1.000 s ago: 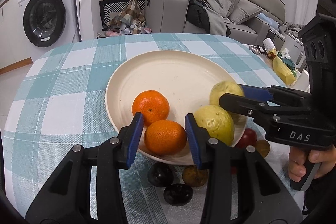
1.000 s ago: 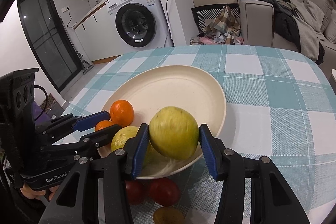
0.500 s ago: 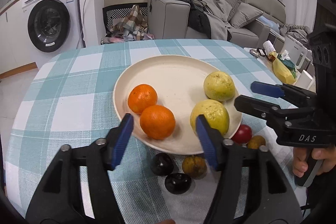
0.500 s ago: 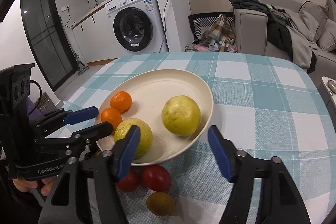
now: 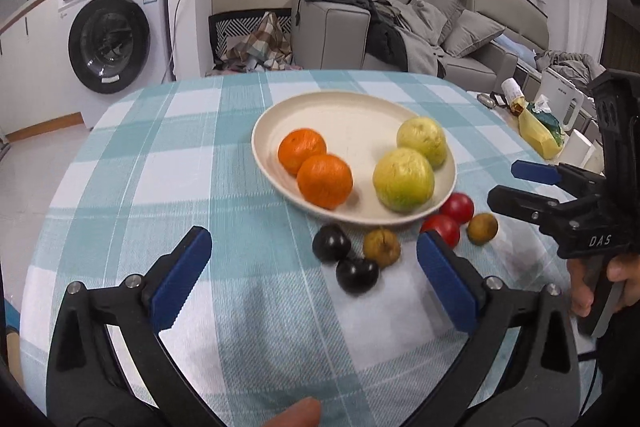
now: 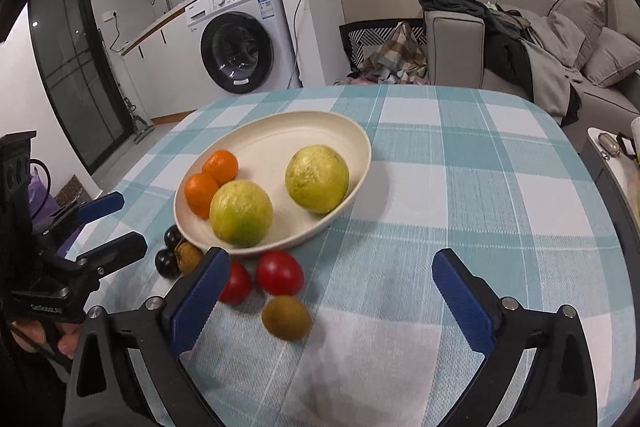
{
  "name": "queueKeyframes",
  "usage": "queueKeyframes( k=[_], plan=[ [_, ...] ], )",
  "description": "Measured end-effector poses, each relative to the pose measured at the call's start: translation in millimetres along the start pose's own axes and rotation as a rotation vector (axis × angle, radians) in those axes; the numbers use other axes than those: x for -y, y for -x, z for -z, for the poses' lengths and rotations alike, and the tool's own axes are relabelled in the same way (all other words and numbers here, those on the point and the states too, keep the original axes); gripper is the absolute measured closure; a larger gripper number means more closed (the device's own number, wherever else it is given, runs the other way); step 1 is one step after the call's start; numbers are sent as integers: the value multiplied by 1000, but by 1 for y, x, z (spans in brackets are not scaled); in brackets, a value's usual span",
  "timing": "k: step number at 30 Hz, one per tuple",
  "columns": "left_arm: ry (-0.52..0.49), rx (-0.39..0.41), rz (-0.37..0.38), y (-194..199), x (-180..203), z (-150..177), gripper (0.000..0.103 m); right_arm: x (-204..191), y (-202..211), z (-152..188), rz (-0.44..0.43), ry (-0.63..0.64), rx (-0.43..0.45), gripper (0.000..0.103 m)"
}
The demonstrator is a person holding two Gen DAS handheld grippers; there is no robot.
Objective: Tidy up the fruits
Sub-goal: 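Move the left tool to a dark plum and close around it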
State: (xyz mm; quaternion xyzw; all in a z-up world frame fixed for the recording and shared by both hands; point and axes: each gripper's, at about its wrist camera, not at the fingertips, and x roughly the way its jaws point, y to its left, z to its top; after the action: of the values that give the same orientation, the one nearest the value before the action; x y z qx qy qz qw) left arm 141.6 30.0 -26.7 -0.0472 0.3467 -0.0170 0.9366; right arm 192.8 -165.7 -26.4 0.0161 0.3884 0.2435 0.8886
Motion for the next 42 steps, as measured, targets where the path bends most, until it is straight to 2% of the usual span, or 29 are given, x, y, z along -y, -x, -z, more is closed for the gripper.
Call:
queueKeyframes(
  k=[6, 12, 13, 15, 18, 20, 25, 26, 30, 32, 34, 40, 42],
  plan=[
    [43, -68, -8, -9, -7, 6, 1, -5, -2, 14, -16, 41, -67, 0],
    [27, -107, -28, -16, -2, 9, 1, -1, -6, 17, -26, 27, -106, 3],
    [23, -109, -29, -17, -1, 8, 1, -1, -7, 17, -32, 26, -110, 5],
    [17, -114, -33, -18, 1, 9, 1, -2, -8, 18, -37, 28, -119, 19],
    [10, -125, -20, -20, 4, 9, 1, -5, -11, 21, -68, 42, -145, 34],
    [-1, -135, -9, -21, 6, 9, 1, -10, -12, 22, -85, 61, -151, 37],
    [-51, -133, 18, -20, 17, 10, 1, -20, -12, 25, -101, 96, -153, 39],
    [-57, -134, 26, -21, 18, 10, 2, -20, -11, 25, -101, 95, -152, 42],
    [-78, -149, 58, -20, 25, 12, 9, -19, -10, 25, -105, 88, -148, 44],
    [-84, -154, 66, -21, 27, 13, 19, -20, -8, 26, -108, 89, -146, 44],
    [-76, -157, 88, -21, 26, 13, 23, -19, -8, 26, -113, 86, -147, 44],
    [-81, -169, 116, -21, 28, 16, 33, -20, -8, 25, -120, 92, -153, 51],
    [-83, -168, 122, -21, 27, 16, 41, -20, -8, 26, -122, 93, -156, 54]
  ],
)
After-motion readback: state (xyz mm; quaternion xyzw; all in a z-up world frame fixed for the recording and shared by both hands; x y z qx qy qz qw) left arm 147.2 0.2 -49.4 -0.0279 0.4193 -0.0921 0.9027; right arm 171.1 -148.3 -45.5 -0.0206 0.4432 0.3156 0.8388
